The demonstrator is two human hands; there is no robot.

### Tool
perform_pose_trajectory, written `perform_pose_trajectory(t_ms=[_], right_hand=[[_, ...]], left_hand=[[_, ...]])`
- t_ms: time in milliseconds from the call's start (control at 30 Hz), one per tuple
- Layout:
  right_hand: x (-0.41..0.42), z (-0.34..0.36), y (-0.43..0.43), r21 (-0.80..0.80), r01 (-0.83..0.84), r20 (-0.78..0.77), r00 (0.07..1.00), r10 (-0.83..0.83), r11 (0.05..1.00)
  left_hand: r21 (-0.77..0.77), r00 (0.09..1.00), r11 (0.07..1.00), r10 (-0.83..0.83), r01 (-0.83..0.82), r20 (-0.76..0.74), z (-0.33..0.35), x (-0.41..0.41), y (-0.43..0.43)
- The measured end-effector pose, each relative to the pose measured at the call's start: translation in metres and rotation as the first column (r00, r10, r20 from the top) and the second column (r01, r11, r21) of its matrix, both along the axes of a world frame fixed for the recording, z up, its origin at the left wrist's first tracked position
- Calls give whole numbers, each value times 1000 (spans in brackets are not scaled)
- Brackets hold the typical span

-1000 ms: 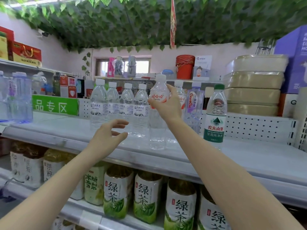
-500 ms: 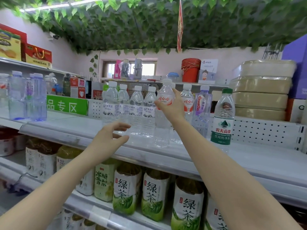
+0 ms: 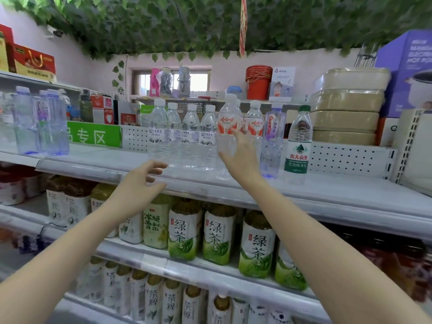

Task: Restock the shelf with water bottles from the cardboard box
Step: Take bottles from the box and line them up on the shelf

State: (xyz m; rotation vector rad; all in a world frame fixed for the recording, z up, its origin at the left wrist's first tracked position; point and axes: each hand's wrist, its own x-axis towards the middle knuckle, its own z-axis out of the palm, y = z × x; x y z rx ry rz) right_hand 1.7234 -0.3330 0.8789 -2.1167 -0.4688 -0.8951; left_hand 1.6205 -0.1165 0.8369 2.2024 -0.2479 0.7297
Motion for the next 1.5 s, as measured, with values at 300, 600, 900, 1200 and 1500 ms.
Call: perform_pose_trajectory(t_ms=[300, 600, 900, 1200, 1500], right_hand=[[-104, -107, -19, -307, 162, 0, 985, -170, 938], [-180, -214, -35, -455, 157, -196, 942, -271, 876], [-261, -324, -60, -516, -9, -427, 870, -248, 856], [-339, -437, -57, -417, -144, -577, 805, -139, 897], [-377, -543, -44, -342, -202, -725, 678, -121, 918]], left_hand=[[271, 994, 959, 99, -80, -54, -69, -45, 12], [452, 978, 887, 163, -90, -126, -164, -98, -6], [479, 913, 872, 269, -95, -308, -266, -179, -35], [525, 846, 851, 305, -35, -438, -366, -264, -42], [506, 690, 862, 363, 6, -627, -482, -310, -11]])
